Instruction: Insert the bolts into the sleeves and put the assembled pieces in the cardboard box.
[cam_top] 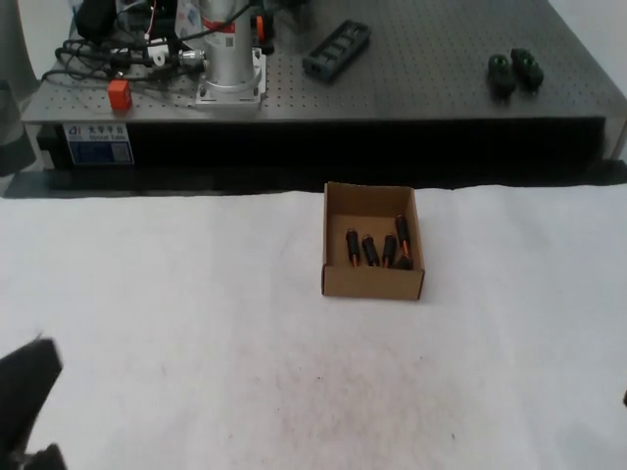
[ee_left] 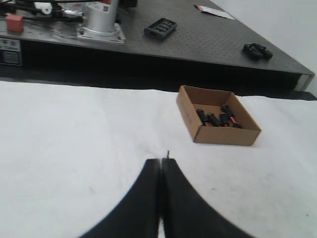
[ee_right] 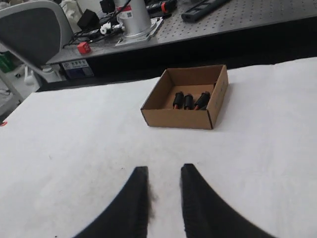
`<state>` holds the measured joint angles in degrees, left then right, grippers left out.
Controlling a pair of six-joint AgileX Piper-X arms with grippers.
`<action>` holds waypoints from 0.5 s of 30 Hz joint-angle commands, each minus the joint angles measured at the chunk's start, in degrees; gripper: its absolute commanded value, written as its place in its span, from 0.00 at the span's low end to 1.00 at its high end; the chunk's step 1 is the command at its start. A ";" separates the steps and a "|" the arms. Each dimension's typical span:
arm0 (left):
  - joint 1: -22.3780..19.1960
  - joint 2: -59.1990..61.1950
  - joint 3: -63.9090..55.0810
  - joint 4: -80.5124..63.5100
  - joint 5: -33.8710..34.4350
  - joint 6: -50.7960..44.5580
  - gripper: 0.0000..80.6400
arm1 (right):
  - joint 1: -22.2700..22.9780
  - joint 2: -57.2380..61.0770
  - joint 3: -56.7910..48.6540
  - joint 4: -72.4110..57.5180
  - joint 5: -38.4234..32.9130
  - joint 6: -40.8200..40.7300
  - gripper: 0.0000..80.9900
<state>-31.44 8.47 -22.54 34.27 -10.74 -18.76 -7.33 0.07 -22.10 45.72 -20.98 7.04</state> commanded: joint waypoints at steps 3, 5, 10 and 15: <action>-0.15 -3.66 3.10 2.85 -8.29 2.41 0.01 | 0.16 -0.07 4.91 -5.84 2.87 0.85 0.22; -0.15 -3.66 4.32 2.42 -8.61 2.47 0.01 | 0.16 -0.07 7.13 -8.84 3.62 0.68 0.22; -0.15 -3.66 9.83 -0.13 -8.03 2.47 0.01 | 0.16 -0.07 13.11 -14.74 3.72 0.68 0.22; -0.15 -3.55 16.26 -3.30 -8.33 0.89 0.01 | 0.16 -0.07 14.05 -18.22 6.03 1.08 0.22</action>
<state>-31.44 5.37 -10.59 34.08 -18.21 -16.70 -7.33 -0.27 -7.80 30.04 -16.11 7.85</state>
